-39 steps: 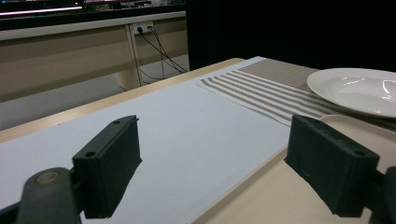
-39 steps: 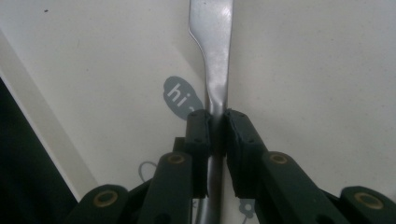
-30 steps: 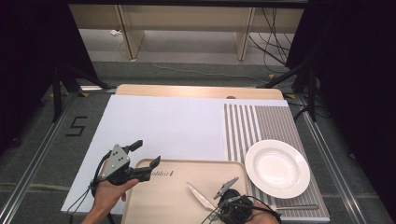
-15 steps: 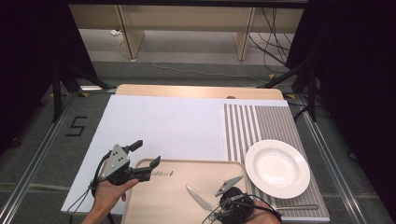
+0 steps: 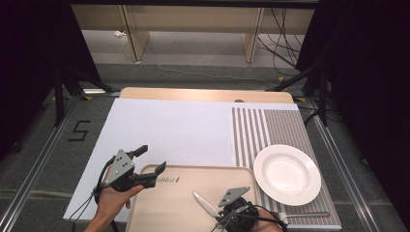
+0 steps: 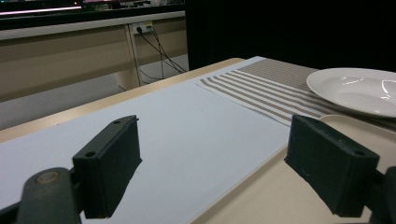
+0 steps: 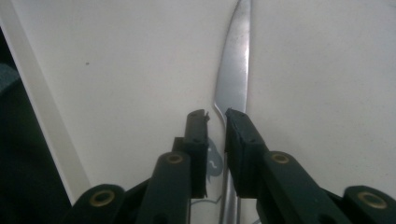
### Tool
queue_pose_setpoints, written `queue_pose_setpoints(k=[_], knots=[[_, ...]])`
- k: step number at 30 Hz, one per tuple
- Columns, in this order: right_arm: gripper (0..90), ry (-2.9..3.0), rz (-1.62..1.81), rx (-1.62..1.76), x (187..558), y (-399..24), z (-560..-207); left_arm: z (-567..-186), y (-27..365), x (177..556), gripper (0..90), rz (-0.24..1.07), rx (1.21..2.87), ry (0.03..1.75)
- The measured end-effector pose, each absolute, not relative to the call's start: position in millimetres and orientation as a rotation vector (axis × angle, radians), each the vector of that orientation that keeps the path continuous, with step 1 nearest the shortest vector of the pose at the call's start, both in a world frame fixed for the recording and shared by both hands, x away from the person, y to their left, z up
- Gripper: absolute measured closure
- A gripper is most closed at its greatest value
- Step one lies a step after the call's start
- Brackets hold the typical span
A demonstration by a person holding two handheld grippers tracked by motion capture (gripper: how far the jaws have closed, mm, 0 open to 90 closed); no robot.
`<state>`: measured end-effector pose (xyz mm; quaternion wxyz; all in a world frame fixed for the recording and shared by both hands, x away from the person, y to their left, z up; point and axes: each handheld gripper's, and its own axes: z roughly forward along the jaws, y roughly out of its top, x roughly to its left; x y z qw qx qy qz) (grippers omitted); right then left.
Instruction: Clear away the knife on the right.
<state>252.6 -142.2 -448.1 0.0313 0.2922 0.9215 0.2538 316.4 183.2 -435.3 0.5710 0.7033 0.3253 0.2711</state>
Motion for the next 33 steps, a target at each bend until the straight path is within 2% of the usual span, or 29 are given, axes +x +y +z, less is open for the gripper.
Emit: queue_pose_setpoints(k=[8, 33], knots=[[90.0, 2.848, 0.696, 0.869, 252, -135, -454, -435, 183, 317, 17.1, 0.641, 1.652, 0.762], [90.0, 2.834, 0.575, 0.84, 257, -133, -462, -435, 183, 316, 17.6, 0.64, 1.656, 0.757]])
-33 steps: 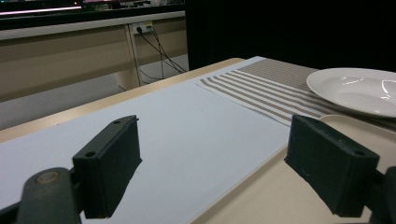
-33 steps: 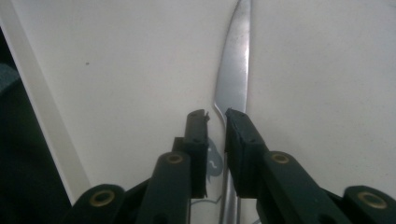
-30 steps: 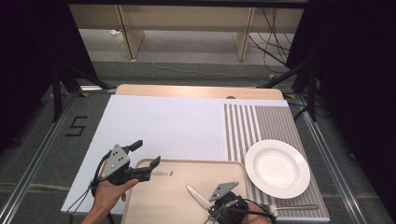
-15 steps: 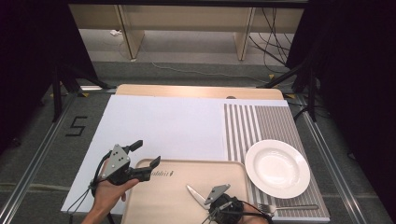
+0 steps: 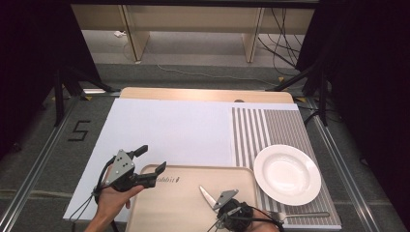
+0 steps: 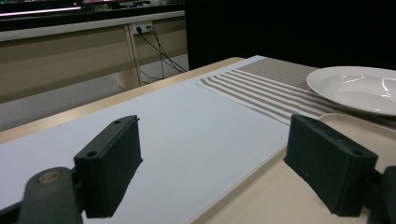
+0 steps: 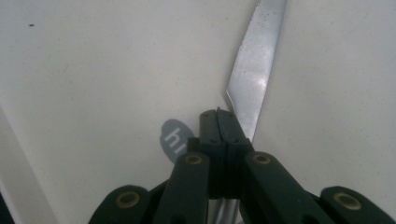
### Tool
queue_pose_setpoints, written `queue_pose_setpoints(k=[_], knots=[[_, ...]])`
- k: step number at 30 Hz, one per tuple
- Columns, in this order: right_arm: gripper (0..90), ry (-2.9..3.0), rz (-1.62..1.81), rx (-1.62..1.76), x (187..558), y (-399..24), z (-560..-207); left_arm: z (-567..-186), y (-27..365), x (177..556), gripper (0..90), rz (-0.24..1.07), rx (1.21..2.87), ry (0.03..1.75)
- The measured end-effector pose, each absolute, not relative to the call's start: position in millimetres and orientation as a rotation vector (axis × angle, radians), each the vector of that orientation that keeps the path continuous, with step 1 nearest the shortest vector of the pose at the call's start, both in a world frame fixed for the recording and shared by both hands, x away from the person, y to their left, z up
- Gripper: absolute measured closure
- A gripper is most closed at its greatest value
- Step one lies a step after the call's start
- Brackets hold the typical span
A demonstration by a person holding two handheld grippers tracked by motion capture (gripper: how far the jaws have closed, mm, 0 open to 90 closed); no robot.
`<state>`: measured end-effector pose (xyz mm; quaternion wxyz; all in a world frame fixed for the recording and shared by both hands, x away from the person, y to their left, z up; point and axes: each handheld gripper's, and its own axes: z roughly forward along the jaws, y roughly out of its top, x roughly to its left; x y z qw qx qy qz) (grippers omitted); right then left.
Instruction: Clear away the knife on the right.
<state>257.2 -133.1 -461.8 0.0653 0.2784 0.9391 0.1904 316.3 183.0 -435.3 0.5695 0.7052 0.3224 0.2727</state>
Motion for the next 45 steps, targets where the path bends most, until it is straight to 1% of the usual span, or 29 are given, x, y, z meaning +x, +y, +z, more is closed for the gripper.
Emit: queue_pose_setpoints(k=[29, 45], knots=[[90.0, 2.796, 0.514, 0.958, 273, -161, -459, -434, 184, 316, 17.6, 0.639, 1.653, 0.757], [90.0, 2.83, 0.487, 1.021, 272, -187, -457, -434, 184, 316, 17.6, 0.641, 1.655, 0.758]])
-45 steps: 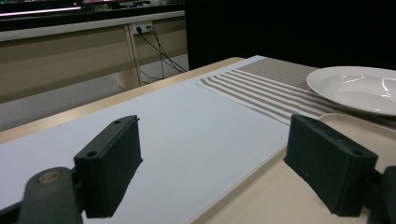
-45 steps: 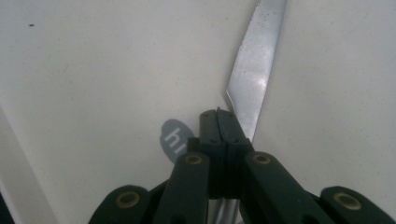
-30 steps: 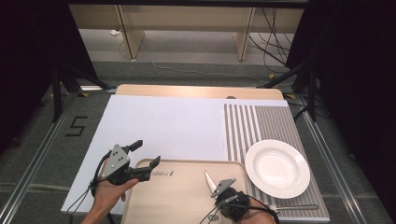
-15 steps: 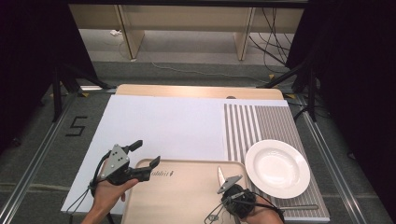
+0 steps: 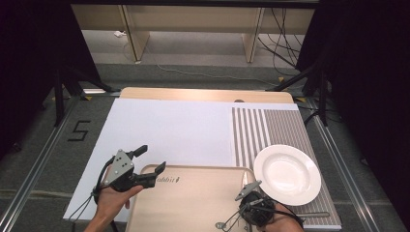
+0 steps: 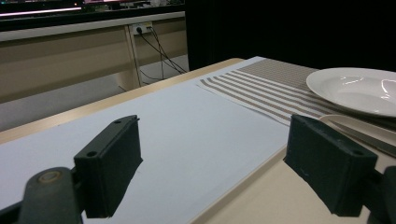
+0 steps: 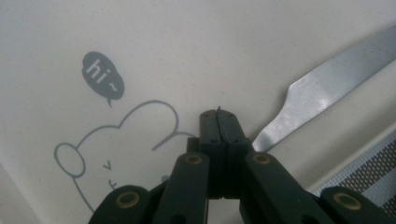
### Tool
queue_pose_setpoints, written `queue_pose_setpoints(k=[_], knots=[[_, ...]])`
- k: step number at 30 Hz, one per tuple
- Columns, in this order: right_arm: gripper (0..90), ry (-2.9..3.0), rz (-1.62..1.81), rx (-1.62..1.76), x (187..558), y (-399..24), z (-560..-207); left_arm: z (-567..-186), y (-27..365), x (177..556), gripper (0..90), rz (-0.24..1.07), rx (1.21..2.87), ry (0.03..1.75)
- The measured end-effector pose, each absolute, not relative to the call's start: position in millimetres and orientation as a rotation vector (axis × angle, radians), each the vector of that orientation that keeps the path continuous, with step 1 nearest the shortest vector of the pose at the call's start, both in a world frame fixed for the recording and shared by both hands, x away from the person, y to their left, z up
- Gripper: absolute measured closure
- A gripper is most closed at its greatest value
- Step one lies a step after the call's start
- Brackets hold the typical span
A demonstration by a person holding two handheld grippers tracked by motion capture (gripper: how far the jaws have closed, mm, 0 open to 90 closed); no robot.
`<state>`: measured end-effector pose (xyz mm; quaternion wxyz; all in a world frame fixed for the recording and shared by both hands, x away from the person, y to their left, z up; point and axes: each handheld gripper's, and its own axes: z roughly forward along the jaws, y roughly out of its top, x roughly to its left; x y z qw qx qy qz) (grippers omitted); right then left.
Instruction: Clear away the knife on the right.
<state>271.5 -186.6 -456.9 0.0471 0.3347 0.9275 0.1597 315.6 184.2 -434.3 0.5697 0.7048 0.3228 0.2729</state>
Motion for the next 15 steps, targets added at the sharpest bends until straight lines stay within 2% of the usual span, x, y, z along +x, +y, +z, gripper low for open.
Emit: queue_pose_setpoints(k=[15], knots=[[90.0, 2.835, 0.509, 1.057, 273, -204, -457, -434, 185, 316, 17.5, 0.64, 1.648, 0.762]])
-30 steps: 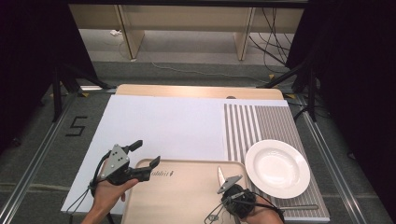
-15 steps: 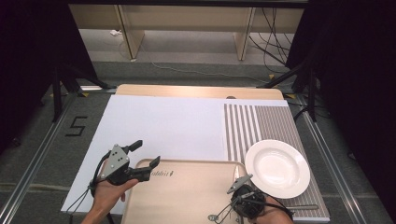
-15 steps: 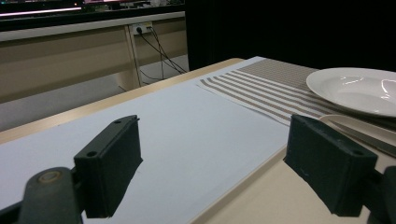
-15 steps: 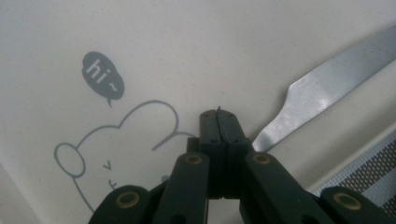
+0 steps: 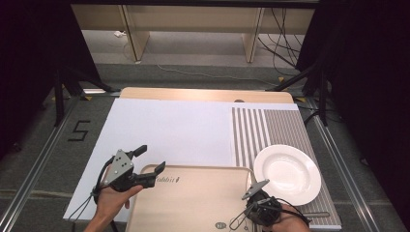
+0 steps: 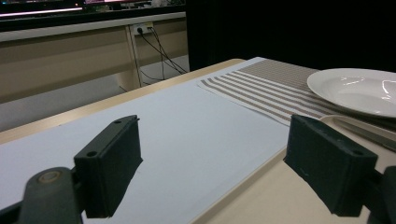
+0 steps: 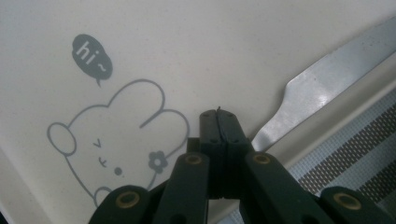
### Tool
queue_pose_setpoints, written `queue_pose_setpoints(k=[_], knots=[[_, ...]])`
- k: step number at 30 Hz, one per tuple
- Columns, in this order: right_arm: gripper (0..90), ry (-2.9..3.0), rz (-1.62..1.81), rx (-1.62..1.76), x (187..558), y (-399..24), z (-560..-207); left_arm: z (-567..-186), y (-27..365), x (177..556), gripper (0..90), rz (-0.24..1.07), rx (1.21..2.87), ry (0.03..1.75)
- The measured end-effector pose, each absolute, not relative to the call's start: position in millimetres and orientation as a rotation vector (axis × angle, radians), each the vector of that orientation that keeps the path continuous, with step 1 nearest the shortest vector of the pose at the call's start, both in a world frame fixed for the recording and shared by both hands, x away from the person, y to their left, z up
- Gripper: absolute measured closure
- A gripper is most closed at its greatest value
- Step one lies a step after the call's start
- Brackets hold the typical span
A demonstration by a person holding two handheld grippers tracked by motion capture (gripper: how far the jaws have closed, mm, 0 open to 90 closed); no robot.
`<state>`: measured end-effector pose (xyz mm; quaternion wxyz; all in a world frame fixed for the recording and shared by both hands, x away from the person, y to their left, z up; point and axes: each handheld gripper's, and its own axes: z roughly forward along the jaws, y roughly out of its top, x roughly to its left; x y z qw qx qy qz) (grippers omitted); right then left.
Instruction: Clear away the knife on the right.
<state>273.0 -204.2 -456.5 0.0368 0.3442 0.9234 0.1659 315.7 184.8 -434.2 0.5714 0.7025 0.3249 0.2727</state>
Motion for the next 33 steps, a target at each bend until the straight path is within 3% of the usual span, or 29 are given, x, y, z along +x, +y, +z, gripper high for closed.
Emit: queue_pose_setpoints(k=[7, 12, 15, 23, 26, 33], knots=[[90.0, 2.825, 0.556, 1.085, 273, -212, -454, -434, 185, 316, 17.6, 0.64, 1.648, 0.762], [73.0, 2.796, 0.737, 1.106, 274, -218, -445, -434, 185, 316, 17.5, 0.639, 1.652, 0.76], [67.2, 2.778, 0.809, 1.088, 275, -221, -441, -434, 185, 316, 17.5, 0.64, 1.653, 0.76], [31.9, 2.619, 0.925, 1.139, 277, -230, -429, -434, 185, 316, 17.6, 0.644, 1.65, 0.764], [26.3, 2.56, 0.962, 1.153, 280, -234, -424, -434, 185, 316, 17.6, 0.645, 1.649, 0.765], [23.6, 2.467, 1.015, 1.22, 282, -251, -417, -434, 185, 316, 17.5, 0.643, 1.648, 0.766]])
